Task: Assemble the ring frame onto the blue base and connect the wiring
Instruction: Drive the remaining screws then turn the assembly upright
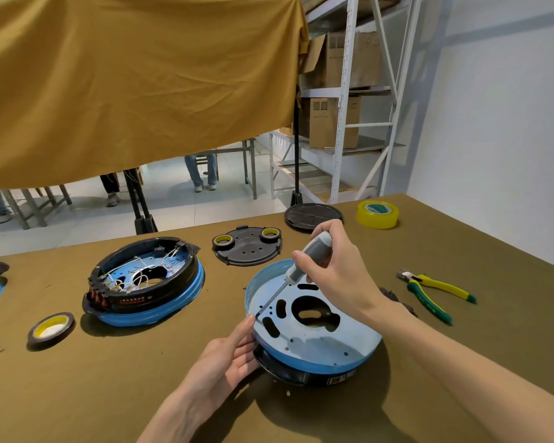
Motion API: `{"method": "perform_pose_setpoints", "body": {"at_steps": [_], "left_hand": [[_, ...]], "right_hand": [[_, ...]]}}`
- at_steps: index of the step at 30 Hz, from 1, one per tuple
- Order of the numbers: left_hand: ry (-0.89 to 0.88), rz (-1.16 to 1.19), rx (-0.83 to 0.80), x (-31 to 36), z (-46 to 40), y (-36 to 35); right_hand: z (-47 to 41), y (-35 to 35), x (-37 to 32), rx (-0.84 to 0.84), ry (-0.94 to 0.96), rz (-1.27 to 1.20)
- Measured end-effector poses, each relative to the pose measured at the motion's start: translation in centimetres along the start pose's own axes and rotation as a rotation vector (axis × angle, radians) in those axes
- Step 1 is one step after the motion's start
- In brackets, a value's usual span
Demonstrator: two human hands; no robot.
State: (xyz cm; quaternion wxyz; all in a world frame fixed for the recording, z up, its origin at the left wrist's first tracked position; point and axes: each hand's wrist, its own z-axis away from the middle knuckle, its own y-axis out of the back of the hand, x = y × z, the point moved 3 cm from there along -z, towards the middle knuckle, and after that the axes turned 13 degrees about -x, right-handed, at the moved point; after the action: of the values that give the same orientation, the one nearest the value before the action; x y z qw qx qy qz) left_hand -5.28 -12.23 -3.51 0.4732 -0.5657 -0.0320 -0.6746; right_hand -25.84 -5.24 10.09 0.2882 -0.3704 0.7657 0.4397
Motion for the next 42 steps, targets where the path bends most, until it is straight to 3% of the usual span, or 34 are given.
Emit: {"method": "perform_pose_setpoints", "body": {"at_steps": [8,19,26,30,35,39,42], "left_hand": [[0.005,-0.001,0.006,0.1,0.1,-0.1],[0.101,-0.083,-0.006,0.0,0.9,-0.3],[0.113,-0.107,-0.013,0.0,1.2,-0.2],[0.138,-0.124,-0.037,0.3,1.4,-0.1],[0.178,-0.199,-0.078,0.2,1.6,-0.5],[0.156,-0.25,-0.07,0.0,1.6,-0.6],[0.149,-0.283,-0.053,-0.1,1.5,-0.7]], "right_hand": [[-0.7,0.2,-1.3,-0.111,0.04,0.106],[-5.3,-1.9,-7.7,-0.679,0.003,0.431],[-6.0,-3.0,-9.2,-0.49,0.133,1.044],[-6.4,-2.0,-9.3,-0.739,-0.044,0.754],[-6.0,-2.6,-9.7,-0.62,0.028,1.035],[-5.7,-1.7,-10.3,-0.814,-0.115,0.758],[-5.3,-1.6,-10.6,-0.758,-0.059,0.88]]}}
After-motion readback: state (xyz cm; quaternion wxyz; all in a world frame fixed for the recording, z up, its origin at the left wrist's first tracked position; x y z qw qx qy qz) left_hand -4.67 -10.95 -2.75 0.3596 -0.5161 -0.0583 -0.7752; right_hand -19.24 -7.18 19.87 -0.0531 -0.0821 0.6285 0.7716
